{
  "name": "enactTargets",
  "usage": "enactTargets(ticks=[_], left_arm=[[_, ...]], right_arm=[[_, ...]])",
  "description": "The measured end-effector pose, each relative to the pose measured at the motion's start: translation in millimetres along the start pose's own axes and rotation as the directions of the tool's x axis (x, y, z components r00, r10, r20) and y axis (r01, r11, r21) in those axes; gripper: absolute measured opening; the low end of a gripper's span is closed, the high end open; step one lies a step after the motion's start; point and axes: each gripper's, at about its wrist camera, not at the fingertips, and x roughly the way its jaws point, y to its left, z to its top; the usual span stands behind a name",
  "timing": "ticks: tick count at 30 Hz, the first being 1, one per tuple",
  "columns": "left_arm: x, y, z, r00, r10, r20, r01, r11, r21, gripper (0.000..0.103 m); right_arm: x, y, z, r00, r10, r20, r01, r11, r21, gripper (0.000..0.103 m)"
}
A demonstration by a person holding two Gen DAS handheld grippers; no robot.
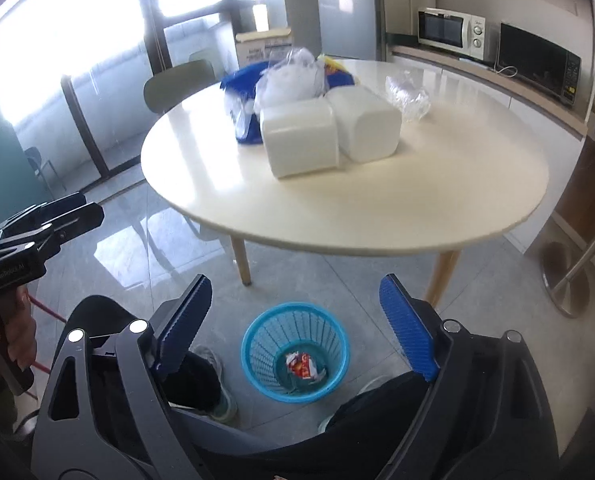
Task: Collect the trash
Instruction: 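Raise both open tools back toward the table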
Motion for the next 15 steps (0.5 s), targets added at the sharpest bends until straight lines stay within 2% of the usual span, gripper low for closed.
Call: enactTargets(ticks=[8, 15], left_arm=[[-17.0, -11.9, 33.9, 0.997, -0.038, 0.069, 0.037, 0.999, 0.025, 0.072], [-5.3, -24.9, 64.6, 0.995, -0.058, 0.076, 0.053, 0.996, 0.070, 0.072]], right_arm=[[-27.9, -15.0, 24.6, 0.996, 0.031, 0.085, -0.032, 0.999, 0.006, 0.082], [-11.2, -18.9, 40.7, 0.991, 0.110, 0.080, -0.108, 0.994, -0.030, 0.082]])
